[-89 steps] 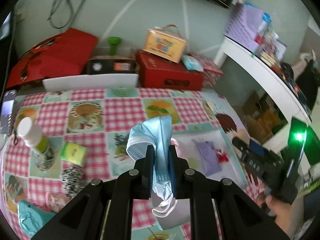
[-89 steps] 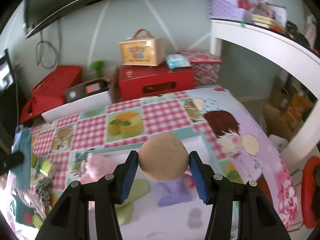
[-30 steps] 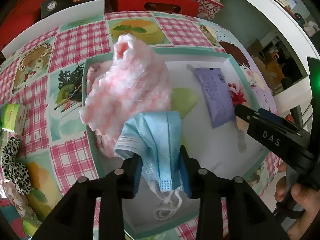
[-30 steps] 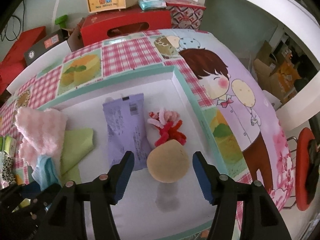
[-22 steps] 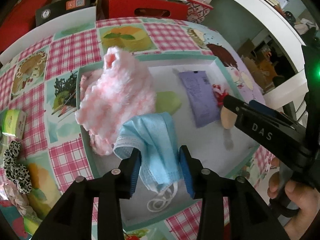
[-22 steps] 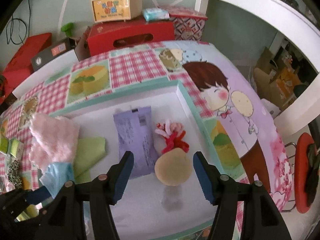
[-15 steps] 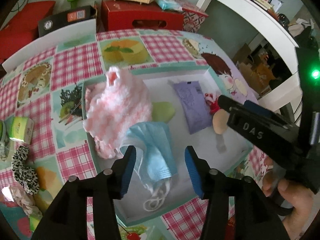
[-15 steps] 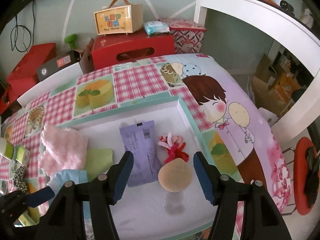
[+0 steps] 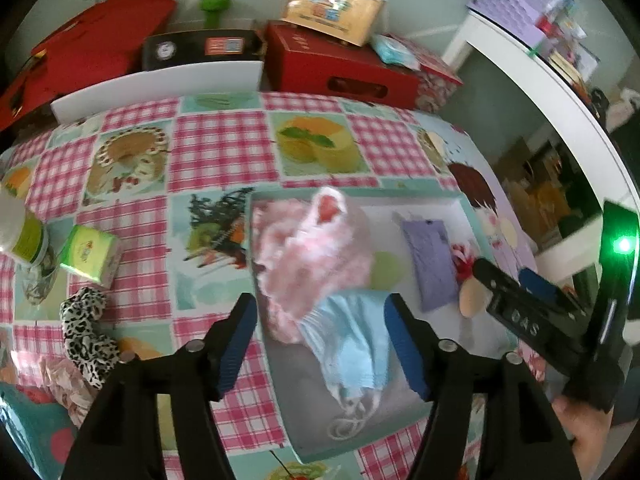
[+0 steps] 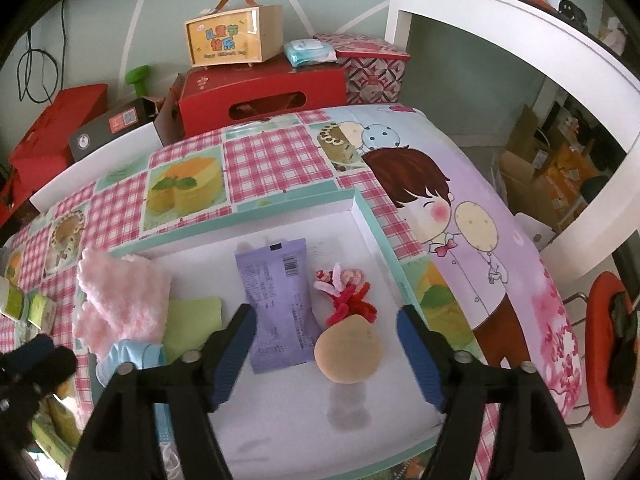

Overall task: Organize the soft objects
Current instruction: 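Open left tool over the tray while right tool releases the beige sponge beside the packet, then move both tools back from the tray to the pile of soft items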

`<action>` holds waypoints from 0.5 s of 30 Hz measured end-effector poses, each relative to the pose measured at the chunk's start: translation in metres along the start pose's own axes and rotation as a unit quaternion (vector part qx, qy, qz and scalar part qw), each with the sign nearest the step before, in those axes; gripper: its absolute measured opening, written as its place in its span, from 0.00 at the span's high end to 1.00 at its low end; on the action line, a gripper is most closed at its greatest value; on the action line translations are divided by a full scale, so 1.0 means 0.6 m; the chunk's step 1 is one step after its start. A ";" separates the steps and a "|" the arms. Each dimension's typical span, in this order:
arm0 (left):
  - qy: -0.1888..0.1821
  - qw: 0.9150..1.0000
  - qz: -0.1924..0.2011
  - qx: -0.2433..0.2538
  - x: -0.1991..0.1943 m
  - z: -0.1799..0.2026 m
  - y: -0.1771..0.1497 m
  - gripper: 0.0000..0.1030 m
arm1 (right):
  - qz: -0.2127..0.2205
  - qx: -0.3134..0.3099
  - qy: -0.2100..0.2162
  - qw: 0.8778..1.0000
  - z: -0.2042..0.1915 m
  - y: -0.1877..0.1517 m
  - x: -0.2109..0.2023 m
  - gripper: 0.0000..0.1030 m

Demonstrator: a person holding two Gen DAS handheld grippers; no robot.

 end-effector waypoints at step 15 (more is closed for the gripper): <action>0.039 0.996 0.032 -0.075 -0.022 -0.091 0.015 0.15 | 0.007 -0.006 0.020 1.000 -0.026 0.004 -0.007 0.02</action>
Point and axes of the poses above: each gripper's, at about its wrist camera, not at the fingertips, and x roughly the way its jaws point, z to its right, y to its top, the point moved 3 cm from there along x, roughly the way its jaws point, and after that the axes turned 8 degrees about -y, right-handed, at the moved point
